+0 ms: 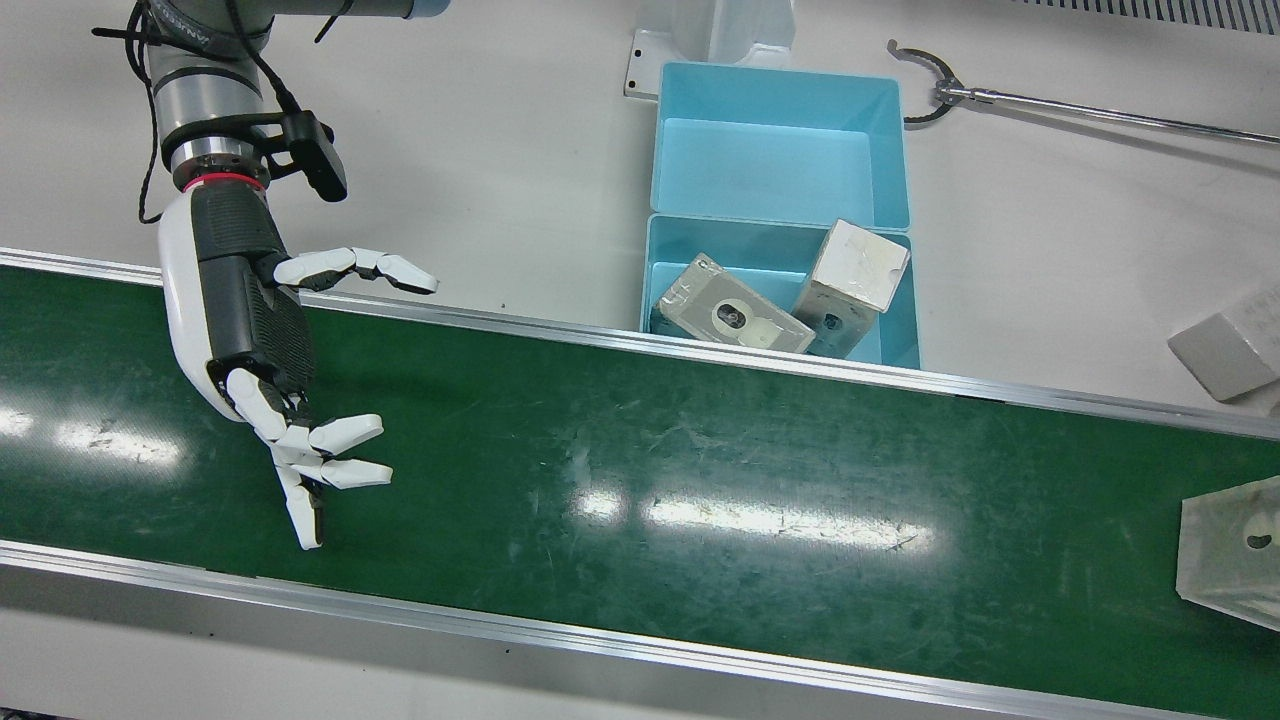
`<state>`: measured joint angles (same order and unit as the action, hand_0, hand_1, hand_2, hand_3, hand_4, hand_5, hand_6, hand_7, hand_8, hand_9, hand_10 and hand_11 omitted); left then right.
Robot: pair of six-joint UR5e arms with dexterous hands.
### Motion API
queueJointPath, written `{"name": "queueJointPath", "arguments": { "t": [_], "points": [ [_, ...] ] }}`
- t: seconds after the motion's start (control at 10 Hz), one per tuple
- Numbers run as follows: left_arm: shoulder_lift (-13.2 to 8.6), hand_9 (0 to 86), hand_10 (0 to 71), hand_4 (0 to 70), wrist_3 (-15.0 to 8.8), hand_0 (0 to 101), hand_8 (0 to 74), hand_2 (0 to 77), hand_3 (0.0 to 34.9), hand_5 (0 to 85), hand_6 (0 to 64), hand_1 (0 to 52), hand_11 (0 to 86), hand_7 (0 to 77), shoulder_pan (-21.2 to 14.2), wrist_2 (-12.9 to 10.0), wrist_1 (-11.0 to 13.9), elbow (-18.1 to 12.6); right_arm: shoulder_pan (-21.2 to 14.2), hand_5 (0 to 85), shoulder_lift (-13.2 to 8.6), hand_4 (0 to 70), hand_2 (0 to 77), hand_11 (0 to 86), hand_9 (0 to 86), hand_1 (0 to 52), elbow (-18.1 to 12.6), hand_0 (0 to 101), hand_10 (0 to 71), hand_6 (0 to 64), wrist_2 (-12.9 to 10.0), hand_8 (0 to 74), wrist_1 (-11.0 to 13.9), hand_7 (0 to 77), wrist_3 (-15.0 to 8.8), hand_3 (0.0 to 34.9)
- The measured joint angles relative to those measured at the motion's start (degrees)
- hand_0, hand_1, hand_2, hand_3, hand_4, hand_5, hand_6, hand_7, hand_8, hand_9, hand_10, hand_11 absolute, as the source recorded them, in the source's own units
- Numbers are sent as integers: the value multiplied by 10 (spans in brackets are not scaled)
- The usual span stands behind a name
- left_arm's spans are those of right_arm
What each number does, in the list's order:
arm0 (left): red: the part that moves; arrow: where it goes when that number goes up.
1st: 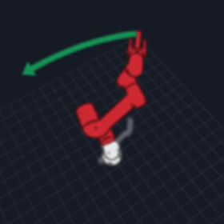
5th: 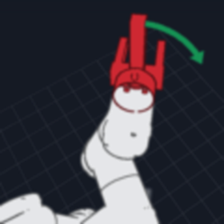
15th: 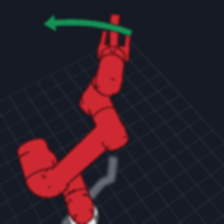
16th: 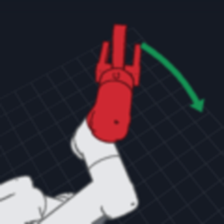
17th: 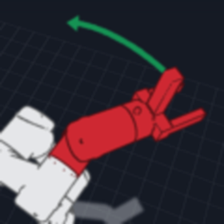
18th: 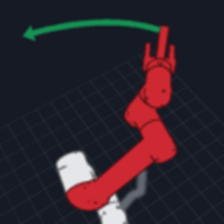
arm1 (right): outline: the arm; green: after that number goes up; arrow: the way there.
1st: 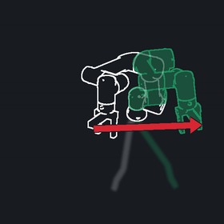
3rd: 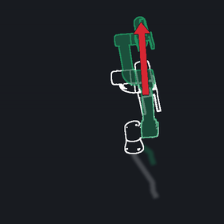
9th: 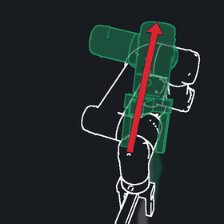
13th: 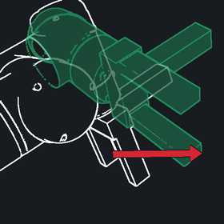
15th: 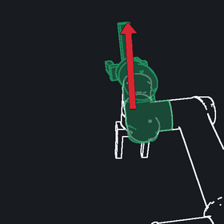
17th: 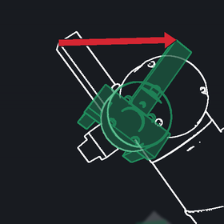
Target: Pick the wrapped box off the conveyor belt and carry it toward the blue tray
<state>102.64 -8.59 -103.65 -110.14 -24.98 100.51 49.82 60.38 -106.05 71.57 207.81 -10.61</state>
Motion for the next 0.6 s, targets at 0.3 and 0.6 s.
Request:
{"name": "queueJointPath", "arguments": {
  "t": [0.3,0.6],
  "points": [
    [0,0,0,0,0,0,0,5,0,5,0,0,0,5,0,0,0,0,-1,360,2,175,207,11,71,153,17,480,0,76,0,11,-30,267,1,96],
    [0,0,0,0,0,0,0,5,0,11,0,0,0,0,0,0,0,0,-1,338,0,115,125,16,54,65,26,453,0,49,-2,0,-38,240,3,168]
  ]
}}
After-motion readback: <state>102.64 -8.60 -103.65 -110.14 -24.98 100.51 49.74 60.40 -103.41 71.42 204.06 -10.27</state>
